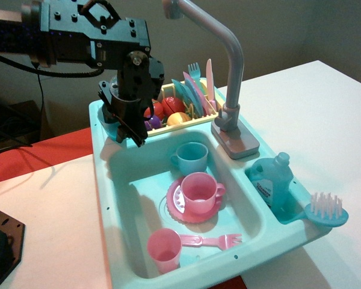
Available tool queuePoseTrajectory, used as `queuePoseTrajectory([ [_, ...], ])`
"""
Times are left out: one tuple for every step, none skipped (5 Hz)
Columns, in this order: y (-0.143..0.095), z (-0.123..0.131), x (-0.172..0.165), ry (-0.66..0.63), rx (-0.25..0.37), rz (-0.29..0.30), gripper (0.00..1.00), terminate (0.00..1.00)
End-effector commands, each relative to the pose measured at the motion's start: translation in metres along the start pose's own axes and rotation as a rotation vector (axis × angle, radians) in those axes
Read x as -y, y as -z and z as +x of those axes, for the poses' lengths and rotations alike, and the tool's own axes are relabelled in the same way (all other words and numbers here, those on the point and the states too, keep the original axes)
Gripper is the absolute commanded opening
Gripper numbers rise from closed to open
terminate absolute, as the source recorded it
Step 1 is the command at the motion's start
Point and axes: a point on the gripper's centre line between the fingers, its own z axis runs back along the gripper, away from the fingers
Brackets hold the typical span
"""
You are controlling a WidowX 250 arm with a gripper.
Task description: Put cup from counter to sink
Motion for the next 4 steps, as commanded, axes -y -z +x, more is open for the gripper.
queuePoseTrajectory([
  [-0.012, -0.002, -0.006, -0.033, 0.052, -0.007, 0.0, 0.0],
  [-0.02, -0.004, 0.004, 0.01, 0.075, -0.014, 0.0, 0.0],
  [-0.044, -0.002, 0.022, 0.107, 0.142, -0.048, 0.0, 0.0],
  [-0.062, -0.003, 0.033, 0.12, 0.179, -0.059, 0.0, 0.0],
])
